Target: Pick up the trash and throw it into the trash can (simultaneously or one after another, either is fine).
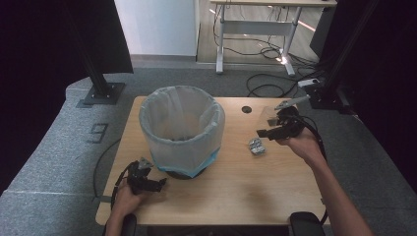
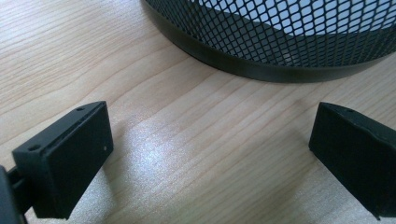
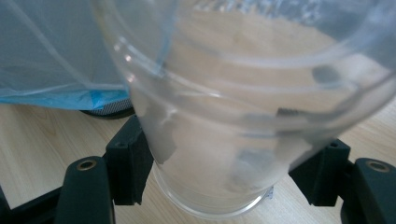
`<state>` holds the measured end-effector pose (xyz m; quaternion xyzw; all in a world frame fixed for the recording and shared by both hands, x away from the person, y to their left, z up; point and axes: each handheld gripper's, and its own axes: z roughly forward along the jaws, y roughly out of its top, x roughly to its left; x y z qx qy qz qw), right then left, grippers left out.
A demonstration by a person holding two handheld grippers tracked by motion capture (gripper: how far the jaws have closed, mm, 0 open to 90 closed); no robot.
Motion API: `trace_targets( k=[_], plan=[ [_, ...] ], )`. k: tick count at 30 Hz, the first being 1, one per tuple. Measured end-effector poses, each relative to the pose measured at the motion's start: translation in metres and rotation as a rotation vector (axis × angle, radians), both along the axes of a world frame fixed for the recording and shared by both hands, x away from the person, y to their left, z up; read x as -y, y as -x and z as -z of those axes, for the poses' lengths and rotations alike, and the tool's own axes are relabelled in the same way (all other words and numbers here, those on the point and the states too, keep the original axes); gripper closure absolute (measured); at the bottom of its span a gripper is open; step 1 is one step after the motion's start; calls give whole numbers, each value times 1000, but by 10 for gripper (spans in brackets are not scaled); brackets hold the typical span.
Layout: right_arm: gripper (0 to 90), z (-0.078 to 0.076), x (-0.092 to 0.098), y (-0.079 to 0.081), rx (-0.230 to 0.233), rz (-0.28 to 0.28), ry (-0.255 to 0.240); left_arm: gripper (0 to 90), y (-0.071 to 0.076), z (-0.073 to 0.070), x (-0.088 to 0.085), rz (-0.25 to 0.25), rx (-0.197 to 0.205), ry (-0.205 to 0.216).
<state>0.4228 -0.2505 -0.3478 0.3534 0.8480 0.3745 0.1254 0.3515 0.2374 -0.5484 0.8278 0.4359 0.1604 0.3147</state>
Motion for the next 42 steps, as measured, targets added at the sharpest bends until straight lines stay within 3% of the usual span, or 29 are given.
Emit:
trace_targets(
  k=[18, 42],
  plan=[
    [301, -21, -11, -9, 4, -8, -2, 0, 0, 0, 0, 0, 0, -1],
    [300, -53, -40, -20, 15, -50, -6, 0, 0, 0, 0, 0, 0, -1]
  ],
)
